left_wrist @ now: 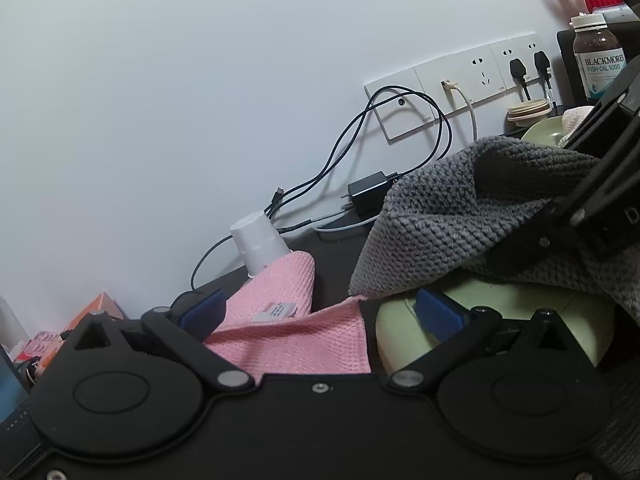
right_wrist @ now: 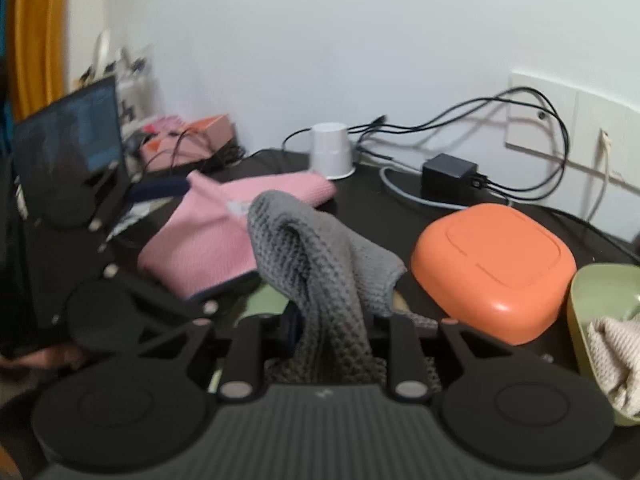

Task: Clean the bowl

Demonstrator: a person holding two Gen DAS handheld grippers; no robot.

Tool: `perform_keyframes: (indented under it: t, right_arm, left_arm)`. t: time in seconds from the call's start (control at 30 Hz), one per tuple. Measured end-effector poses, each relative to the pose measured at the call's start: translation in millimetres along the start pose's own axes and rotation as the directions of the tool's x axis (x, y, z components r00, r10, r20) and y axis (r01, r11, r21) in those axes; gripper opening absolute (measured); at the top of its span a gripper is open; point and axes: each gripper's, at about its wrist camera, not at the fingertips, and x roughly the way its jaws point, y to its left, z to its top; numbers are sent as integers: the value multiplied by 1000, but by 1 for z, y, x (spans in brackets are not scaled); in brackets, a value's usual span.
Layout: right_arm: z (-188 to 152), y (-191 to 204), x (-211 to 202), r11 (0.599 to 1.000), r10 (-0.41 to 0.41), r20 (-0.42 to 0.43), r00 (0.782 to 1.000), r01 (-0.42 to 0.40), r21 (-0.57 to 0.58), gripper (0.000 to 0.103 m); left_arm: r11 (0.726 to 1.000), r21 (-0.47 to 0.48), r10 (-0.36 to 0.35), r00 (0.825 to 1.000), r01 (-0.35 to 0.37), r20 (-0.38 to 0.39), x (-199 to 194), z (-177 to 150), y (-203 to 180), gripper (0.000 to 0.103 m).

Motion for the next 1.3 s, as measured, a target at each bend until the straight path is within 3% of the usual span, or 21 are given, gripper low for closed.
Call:
perform_keyframes:
  t: [0.1,0.43,0.47,0.57,0.7,0.73,0.87,0.97,1.23,1.3]
  right_arm:
    - [-1,1,-1,1000,13,-3,1000,-13,-16,24]
    - [-5,12,-5,985,167,-16,986,-167,-49,23]
    - [-4,11,-5,986,162,-13,987,-162,-38,21]
    - [-2,3,-4,999,50,19,999,-50,5,21]
    - [0,-9,-6,996,-70,60,996,67,54,23]
    - [1,-11,-6,995,-75,74,994,70,67,23]
    - [6,0,2,998,56,113,992,-61,35,23]
    - [8,8,19,999,40,62,997,-40,-7,22]
    - [9,-9,19,999,-7,60,998,4,43,21]
    - [9,-11,18,998,-41,55,998,38,44,21]
  left_arm:
    - [1000,-20,-12,1000,12,-6,1,-1,3,103]
    - [999,-46,1,1000,-2,-26,1,-4,10,103]
    - [999,-40,4,1000,-5,-23,1,-4,9,103]
    - [1000,-30,8,1000,-9,-19,1,-4,8,103]
    - [999,-45,3,1000,-4,-25,2,-4,10,103]
    - [999,-51,-9,1000,8,-26,2,-3,11,103]
    - [990,-80,-117,993,114,-27,-4,-1,11,103]
    - [983,-62,-172,985,170,-25,-12,1,6,103]
    - [939,-93,-335,941,331,-41,-19,2,0,103]
    - [935,-101,-346,937,341,-38,-17,1,0,103]
